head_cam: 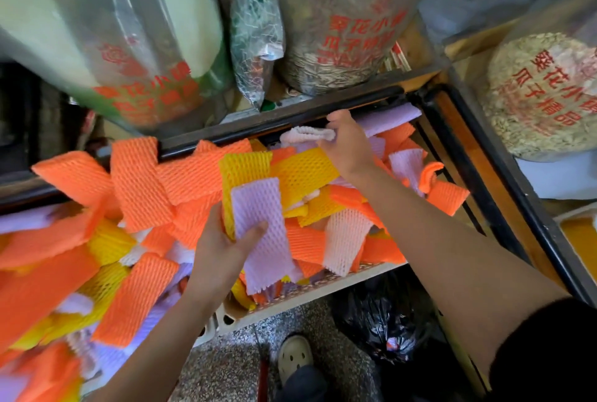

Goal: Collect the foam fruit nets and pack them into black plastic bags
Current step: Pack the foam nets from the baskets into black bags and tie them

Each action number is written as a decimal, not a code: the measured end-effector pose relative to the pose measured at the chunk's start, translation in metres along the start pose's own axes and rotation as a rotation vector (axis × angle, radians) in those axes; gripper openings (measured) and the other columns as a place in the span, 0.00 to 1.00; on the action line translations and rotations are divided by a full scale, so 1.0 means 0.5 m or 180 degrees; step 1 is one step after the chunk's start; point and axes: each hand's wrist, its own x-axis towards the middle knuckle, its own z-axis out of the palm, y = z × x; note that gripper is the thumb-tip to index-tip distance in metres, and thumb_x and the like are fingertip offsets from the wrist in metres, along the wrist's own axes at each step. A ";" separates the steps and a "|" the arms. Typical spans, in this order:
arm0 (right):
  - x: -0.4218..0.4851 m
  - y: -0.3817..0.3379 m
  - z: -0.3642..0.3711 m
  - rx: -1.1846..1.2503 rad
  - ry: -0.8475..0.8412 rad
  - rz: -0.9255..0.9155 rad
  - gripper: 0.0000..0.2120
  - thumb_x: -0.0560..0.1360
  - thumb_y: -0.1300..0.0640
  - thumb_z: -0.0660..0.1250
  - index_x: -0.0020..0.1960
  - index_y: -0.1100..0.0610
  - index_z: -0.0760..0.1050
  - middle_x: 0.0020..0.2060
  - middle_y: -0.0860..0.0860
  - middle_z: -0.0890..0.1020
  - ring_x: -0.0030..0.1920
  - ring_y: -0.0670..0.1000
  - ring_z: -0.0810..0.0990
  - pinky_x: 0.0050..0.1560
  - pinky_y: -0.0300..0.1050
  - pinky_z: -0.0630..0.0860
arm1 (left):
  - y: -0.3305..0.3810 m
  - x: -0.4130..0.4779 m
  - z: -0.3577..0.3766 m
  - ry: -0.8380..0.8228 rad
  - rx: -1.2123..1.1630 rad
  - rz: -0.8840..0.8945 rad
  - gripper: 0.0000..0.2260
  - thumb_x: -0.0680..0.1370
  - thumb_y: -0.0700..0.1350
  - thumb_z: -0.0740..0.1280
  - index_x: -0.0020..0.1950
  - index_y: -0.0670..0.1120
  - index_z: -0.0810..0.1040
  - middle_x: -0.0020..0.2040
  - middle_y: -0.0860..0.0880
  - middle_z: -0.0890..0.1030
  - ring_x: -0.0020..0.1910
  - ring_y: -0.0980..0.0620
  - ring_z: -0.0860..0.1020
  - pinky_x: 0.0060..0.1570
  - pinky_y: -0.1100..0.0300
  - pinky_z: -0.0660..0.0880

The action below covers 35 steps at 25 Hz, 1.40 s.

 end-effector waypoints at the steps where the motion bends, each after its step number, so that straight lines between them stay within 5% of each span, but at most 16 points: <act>1: 0.002 -0.004 -0.003 -0.0209 -0.0011 -0.0016 0.14 0.74 0.61 0.67 0.58 0.64 0.74 0.54 0.60 0.78 0.57 0.59 0.76 0.53 0.47 0.69 | 0.002 0.000 0.000 0.0002 0.0007 0.0012 0.19 0.73 0.46 0.71 0.61 0.52 0.69 0.55 0.57 0.78 0.53 0.56 0.78 0.54 0.53 0.74; 10: -0.074 -0.046 -0.164 -0.0319 0.0496 -0.0595 0.12 0.79 0.56 0.62 0.57 0.64 0.70 0.52 0.59 0.76 0.50 0.58 0.76 0.44 0.48 0.69 | 0.028 -0.052 0.032 0.0286 -0.0014 0.0087 0.15 0.74 0.44 0.71 0.57 0.48 0.69 0.50 0.56 0.78 0.48 0.58 0.78 0.46 0.58 0.75; 13: -0.159 -0.052 -0.238 -0.0015 0.0603 -0.0922 0.11 0.77 0.59 0.64 0.56 0.64 0.69 0.48 0.56 0.78 0.44 0.53 0.76 0.38 0.44 0.67 | 0.050 -0.103 0.076 0.0426 0.0052 0.0134 0.15 0.74 0.43 0.71 0.56 0.48 0.68 0.47 0.57 0.77 0.43 0.62 0.76 0.37 0.70 0.72; 17: -0.339 -0.032 -0.296 0.0138 -0.0120 -0.1480 0.12 0.75 0.60 0.65 0.56 0.58 0.68 0.51 0.48 0.77 0.49 0.42 0.73 0.46 0.39 0.69 | 0.069 -0.215 0.148 0.0515 -0.0292 0.0051 0.16 0.75 0.42 0.70 0.57 0.45 0.67 0.47 0.56 0.77 0.43 0.60 0.76 0.36 0.72 0.72; 22: -0.572 0.019 -0.340 -0.0194 -0.1094 -0.1846 0.20 0.76 0.61 0.63 0.65 0.51 0.61 0.61 0.55 0.75 0.59 0.55 0.76 0.55 0.49 0.74 | 0.072 -0.409 0.229 0.0467 -0.0862 -0.0048 0.16 0.77 0.42 0.66 0.60 0.48 0.62 0.52 0.58 0.73 0.52 0.56 0.74 0.53 0.57 0.69; 26: -0.693 0.012 -0.378 -0.0370 -0.1916 -0.1858 0.37 0.77 0.54 0.64 0.76 0.48 0.42 0.74 0.47 0.58 0.68 0.47 0.67 0.63 0.47 0.70 | 0.057 -0.541 0.238 0.0418 -0.1475 -0.0216 0.29 0.76 0.53 0.66 0.72 0.43 0.60 0.68 0.48 0.71 0.64 0.52 0.73 0.62 0.53 0.72; 29: -0.762 -0.042 -0.391 -0.0126 -0.2336 -0.1911 0.41 0.75 0.43 0.65 0.76 0.47 0.42 0.75 0.42 0.54 0.73 0.41 0.56 0.70 0.44 0.63 | 0.049 -0.645 0.205 0.0612 -0.1677 -0.0210 0.18 0.80 0.51 0.60 0.67 0.42 0.65 0.59 0.47 0.76 0.51 0.56 0.77 0.47 0.65 0.76; 32: -0.832 -0.133 -0.379 0.0131 -0.2483 -0.1937 0.37 0.73 0.39 0.65 0.73 0.43 0.46 0.66 0.37 0.62 0.68 0.40 0.65 0.64 0.45 0.69 | 0.031 -0.747 0.142 0.1033 -0.1569 0.0009 0.12 0.79 0.42 0.62 0.60 0.42 0.66 0.49 0.48 0.76 0.39 0.61 0.77 0.34 0.69 0.74; 35: -0.901 -0.227 -0.327 -0.0038 -0.2597 -0.1982 0.34 0.72 0.37 0.65 0.69 0.40 0.49 0.66 0.42 0.67 0.64 0.47 0.72 0.57 0.51 0.75 | 0.005 -0.842 0.060 0.1410 -0.1351 0.0169 0.10 0.78 0.39 0.64 0.57 0.42 0.66 0.44 0.51 0.75 0.32 0.66 0.75 0.30 0.72 0.71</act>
